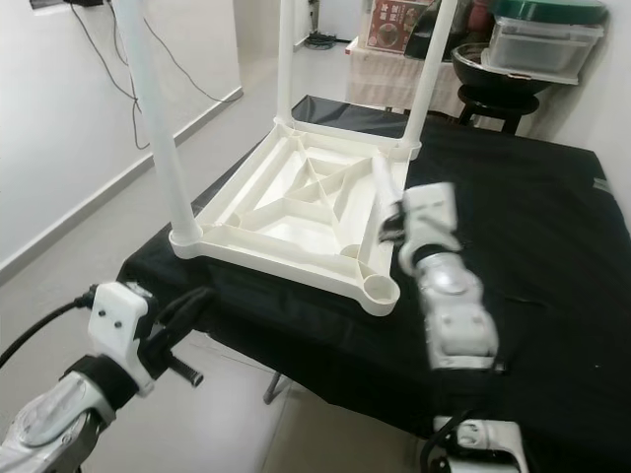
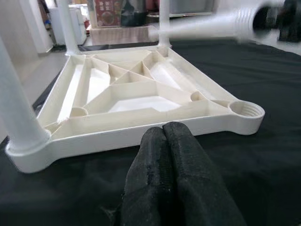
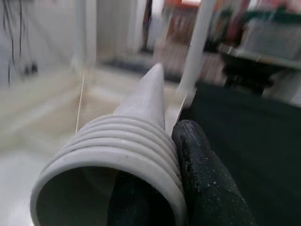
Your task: Building children table
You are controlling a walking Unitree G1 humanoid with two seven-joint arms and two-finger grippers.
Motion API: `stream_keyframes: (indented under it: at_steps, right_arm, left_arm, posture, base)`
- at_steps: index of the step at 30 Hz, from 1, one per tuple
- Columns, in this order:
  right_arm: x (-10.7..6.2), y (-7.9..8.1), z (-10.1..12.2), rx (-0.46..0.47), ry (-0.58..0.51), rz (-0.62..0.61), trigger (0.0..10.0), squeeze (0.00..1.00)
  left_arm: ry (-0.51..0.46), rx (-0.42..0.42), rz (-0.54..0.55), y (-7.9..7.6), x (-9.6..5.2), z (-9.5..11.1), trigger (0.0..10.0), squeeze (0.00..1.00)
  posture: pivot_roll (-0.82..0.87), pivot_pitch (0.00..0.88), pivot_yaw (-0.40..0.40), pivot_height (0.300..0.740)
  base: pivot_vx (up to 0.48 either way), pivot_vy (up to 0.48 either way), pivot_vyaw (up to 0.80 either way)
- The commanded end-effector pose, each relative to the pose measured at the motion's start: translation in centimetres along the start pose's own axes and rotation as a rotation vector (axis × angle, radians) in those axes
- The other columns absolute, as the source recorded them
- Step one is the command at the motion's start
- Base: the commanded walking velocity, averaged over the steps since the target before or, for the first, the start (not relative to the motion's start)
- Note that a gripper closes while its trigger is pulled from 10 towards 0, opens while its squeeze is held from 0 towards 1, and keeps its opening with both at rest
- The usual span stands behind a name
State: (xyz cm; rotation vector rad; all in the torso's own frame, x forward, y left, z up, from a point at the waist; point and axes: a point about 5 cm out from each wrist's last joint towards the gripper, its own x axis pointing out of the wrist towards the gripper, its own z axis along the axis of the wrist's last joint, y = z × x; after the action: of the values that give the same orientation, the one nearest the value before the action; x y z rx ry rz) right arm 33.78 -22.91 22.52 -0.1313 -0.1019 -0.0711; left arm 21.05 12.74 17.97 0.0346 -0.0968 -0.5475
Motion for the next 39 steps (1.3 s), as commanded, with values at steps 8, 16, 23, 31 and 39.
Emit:
stream_keyframes:
  at_steps: [8, 16, 23, 31, 39]
  right_arm:
    - [-0.1, -0.8, 2.0, 0.292, -0.121, 0.047, 5.9, 0.0]
    - [-0.2, -1.0, 1.9, 0.492, -0.165, 0.064, 10.0, 0.0]
    - [-0.7, 0.5, 1.8, 0.635, -0.204, 0.191, 10.0, 0.0]
    - [-2.1, 2.8, 0.0, 0.712, -0.157, 0.316, 10.0, 0.0]
    - [-3.1, 3.0, -1.6, 0.776, -0.126, 0.312, 10.0, 0.0]
  left_arm:
    - [-0.037, 0.013, -0.077, -0.1, 1.3, 1.2, 10.0, 0.0]
    - [-0.088, -0.019, -0.138, -0.9, 3.1, 2.1, 10.0, 0.0]
    - [-0.161, -0.08, -0.163, -1.1, 6.1, 3.2, 10.0, 0.0]
    - [-0.13, -0.05, -0.093, -0.5, 6.6, 2.3, 10.0, 0.0]
    - [-0.138, -0.104, -0.08, -0.1, 6.6, 2.3, 10.0, 0.0]
  posture:
    - [-0.05, 0.025, -0.006, 0.74]
    - [-0.04, 0.022, -0.01, 0.74]
    - [-0.08, 0.004, -0.001, 0.74]
    - [-0.07, 0.0, -0.006, 0.74]
    - [-0.07, 0.0, 0.007, 0.74]
  base:
    - [0.0, 0.0, -0.8]
    - [0.0, 0.0, -0.8]
    - [0.0, 0.0, -0.8]
    - [0.0, 0.0, -0.8]
    - [0.0, 0.0, -0.8]
